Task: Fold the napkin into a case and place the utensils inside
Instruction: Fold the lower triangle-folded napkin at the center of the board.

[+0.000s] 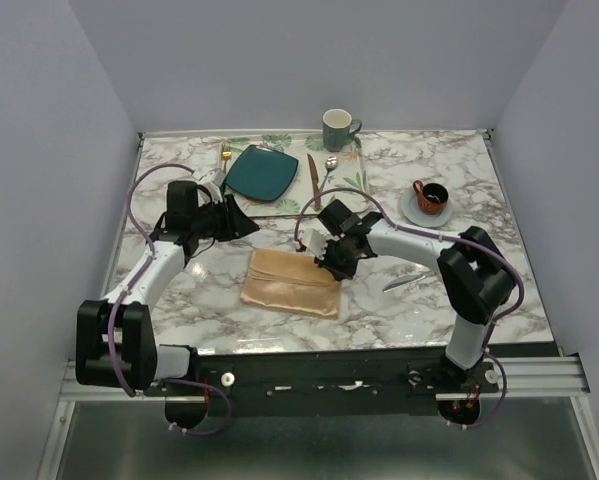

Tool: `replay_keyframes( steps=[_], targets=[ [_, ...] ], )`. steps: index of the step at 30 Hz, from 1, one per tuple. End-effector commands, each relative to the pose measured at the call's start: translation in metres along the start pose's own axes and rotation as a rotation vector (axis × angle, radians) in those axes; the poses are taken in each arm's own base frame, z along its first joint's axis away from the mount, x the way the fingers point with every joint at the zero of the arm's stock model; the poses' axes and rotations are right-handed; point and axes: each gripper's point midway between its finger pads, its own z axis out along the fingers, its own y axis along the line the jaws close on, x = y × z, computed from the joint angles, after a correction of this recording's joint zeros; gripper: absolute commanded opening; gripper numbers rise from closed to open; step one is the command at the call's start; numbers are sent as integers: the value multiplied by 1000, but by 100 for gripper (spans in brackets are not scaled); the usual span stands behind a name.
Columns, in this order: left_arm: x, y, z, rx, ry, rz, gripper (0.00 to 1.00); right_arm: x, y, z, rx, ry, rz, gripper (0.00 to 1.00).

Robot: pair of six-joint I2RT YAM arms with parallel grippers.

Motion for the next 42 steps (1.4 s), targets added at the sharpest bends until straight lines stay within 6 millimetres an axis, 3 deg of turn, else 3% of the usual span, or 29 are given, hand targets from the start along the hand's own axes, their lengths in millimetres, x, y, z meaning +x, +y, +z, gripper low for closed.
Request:
replay_keyframes(
  steps=[1,3,4,11,26,29,32,33,34,36,39,42],
  targets=[
    [25,-37,26,200,81,-51,37,21,-22,16,92,63,-171,1],
    [38,-38,40,209,115,-86,35,25,-23,17,102,62,-212,1],
    [36,-48,47,242,104,-84,33,26,-24,16,107,61,-224,1],
    [53,-37,86,242,151,-167,30,24,-23,16,107,43,-248,1],
    [110,12,111,157,283,-222,30,23,-19,9,110,29,-199,1],
    [123,23,115,136,314,-241,29,12,-10,-6,79,-10,-170,6],
    [127,28,115,125,323,-238,30,-6,3,-34,20,-59,-136,23],
    [128,28,115,121,324,-236,30,-8,9,-44,-8,-56,-109,34],
    [129,30,115,118,327,-241,29,-16,18,-56,-42,-94,-104,39],
    [129,30,114,117,327,-234,29,-13,33,-69,-98,-88,-61,48],
    [129,31,114,116,328,-229,30,-23,41,-89,-160,-138,8,48],
    [129,30,114,118,330,-227,30,-38,32,-96,-214,-183,131,48]
  ],
)
